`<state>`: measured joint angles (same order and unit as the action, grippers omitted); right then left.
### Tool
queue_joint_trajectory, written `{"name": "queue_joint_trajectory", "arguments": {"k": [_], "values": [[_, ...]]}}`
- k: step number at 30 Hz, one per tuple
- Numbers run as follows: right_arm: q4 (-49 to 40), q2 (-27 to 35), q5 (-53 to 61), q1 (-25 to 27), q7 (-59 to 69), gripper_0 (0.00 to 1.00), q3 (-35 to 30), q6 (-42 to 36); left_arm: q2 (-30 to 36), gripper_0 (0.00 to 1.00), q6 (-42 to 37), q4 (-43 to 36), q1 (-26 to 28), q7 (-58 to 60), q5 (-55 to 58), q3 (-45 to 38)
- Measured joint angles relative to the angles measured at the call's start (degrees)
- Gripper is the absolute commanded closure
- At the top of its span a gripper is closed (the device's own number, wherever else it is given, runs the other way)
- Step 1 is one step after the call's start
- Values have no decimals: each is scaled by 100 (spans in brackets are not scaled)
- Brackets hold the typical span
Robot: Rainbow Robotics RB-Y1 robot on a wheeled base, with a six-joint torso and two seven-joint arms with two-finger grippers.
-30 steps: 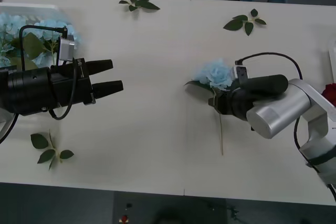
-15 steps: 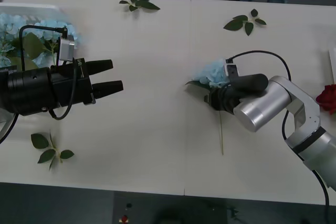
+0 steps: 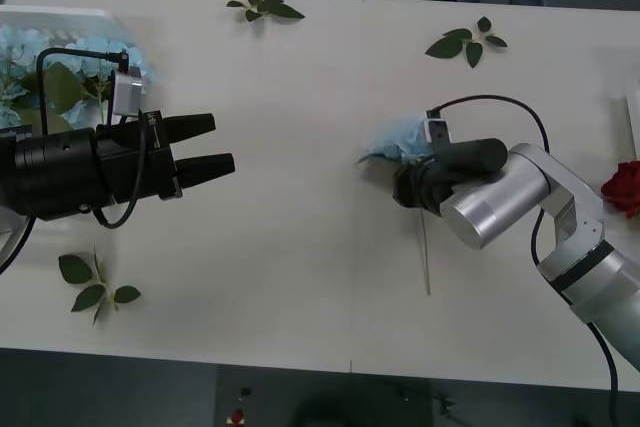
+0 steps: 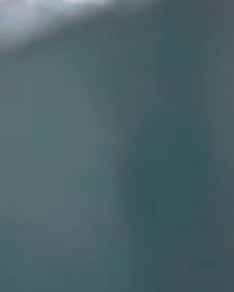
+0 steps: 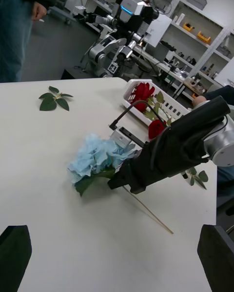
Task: Put the red flowers into the right box and the blue flowers into the left box
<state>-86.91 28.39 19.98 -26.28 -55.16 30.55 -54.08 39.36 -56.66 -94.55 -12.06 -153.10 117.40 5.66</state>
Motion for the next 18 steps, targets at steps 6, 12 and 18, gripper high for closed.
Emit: {"name": "queue_joint_trajectory", "arguments": {"k": [6,12,18], "values": [[0,2,68,0,34,100,-1,109,0,0,0,0,0,0,0,0],[-274,261,797,0,330,100,-253,407,-2,0,0,0,0,0,0,0],[-1347,958,1494,1,296,100,-726,407,-3,0,29,0,0,0,2,0]]}}
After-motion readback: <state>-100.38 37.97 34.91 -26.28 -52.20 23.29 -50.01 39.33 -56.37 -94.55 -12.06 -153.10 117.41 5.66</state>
